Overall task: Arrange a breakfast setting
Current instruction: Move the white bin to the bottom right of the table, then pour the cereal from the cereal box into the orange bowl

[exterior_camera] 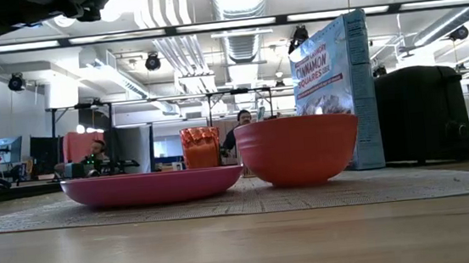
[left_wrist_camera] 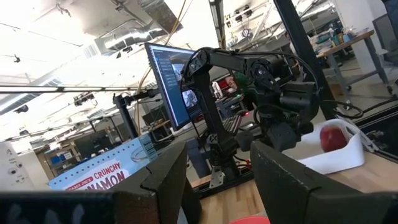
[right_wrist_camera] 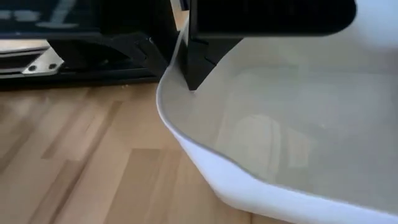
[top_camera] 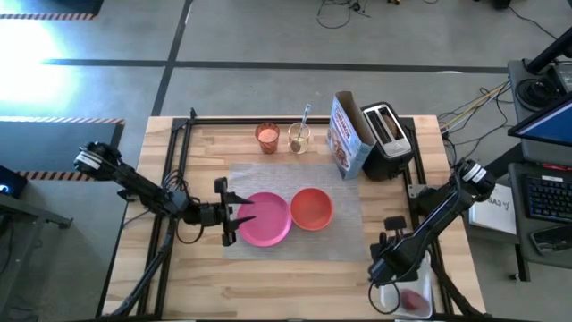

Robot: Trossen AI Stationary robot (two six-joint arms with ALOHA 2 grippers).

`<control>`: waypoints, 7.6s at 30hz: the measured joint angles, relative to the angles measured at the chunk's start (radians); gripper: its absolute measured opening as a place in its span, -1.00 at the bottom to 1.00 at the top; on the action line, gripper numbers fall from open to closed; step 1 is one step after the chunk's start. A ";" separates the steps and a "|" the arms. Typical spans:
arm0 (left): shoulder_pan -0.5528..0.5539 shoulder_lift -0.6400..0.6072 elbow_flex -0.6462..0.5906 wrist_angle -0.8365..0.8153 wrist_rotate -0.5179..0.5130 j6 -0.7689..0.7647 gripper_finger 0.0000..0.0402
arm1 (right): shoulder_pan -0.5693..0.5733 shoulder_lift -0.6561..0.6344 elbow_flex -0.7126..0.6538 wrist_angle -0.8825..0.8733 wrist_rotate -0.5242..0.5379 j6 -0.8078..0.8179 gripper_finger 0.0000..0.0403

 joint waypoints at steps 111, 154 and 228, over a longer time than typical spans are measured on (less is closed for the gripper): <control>0.001 0.000 0.000 -0.014 -0.001 0.007 -0.19 | 0.001 -0.155 0.074 0.070 -0.055 0.850 -0.35; 0.001 0.000 0.000 -0.015 0.000 0.007 -0.19 | 0.002 0.050 0.062 0.120 0.031 0.431 0.02; 0.001 0.000 0.000 -0.015 0.000 0.007 -0.19 | -0.005 -0.080 0.181 -0.091 0.544 0.855 0.02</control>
